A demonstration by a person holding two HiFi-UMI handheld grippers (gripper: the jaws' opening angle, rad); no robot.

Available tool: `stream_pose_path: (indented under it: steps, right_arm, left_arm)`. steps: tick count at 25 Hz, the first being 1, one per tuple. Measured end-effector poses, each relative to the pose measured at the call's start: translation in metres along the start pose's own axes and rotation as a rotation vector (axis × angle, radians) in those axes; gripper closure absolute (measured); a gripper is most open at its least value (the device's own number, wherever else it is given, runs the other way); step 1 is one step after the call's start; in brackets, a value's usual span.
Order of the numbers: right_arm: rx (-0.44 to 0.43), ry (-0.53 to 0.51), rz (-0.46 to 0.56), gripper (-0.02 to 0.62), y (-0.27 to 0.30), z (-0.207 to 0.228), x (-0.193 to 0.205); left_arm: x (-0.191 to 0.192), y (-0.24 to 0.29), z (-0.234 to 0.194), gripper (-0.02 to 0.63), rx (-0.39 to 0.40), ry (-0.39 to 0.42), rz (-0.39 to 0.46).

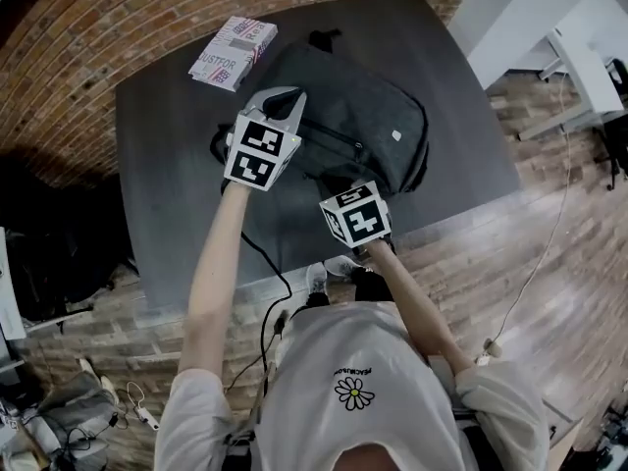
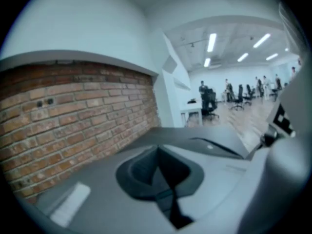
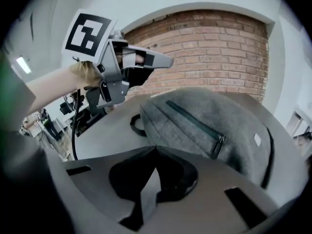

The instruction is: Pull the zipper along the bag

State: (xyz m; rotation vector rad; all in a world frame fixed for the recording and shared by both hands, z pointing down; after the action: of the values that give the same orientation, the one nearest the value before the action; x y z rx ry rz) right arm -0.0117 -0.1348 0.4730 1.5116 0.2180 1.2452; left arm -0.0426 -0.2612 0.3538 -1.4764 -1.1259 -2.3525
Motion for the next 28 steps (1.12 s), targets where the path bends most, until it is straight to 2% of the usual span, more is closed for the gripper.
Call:
stream_pose_path:
  steps: [7,10,14,17,20,28]
  right_arm:
    - [0.084,-0.123,0.291,0.594,-0.086,-0.002,-0.072]
    - [0.113,-0.171,0.422,0.594,-0.124,-0.003,-0.091]
    - [0.159,-0.250,0.520,0.594,-0.158,-0.007,-0.102]
    - [0.185,-0.289,0.592,0.594,-0.176,-0.011,-0.106]
    - [0.209,-0.297,0.644,0.594,-0.191,-0.011,-0.104]
    - [0.222,-0.234,0.683,0.595,-0.204,0.009,-0.084]
  left_arm:
    - [-0.074,-0.098,-0.007,0.606,-0.205,-0.116,0.278]
    - [-0.081,-0.137,-0.004,0.606,-0.311,-0.167,0.349]
    - [-0.071,-0.177,0.003,0.606,-0.398,-0.235,0.416]
    - [-0.057,-0.196,0.008,0.606,-0.460,-0.267,0.425]
    - [-0.044,-0.205,0.017,0.606,-0.502,-0.260,0.403]
    - [-0.019,-0.209,0.029,0.606,-0.560,-0.265,0.359]
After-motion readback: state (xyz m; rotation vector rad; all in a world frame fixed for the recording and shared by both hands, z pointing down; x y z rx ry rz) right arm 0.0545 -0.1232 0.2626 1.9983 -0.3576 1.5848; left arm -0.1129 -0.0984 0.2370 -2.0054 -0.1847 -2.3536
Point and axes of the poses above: the fingertips, and each gripper's own axes: y forward along the fingers, z to its right, x out of its underside, the point moved 1 cm from there along -y, backward along the fingers, and after that the axes turned 11 degrees about -z, right-handed, at the moved point
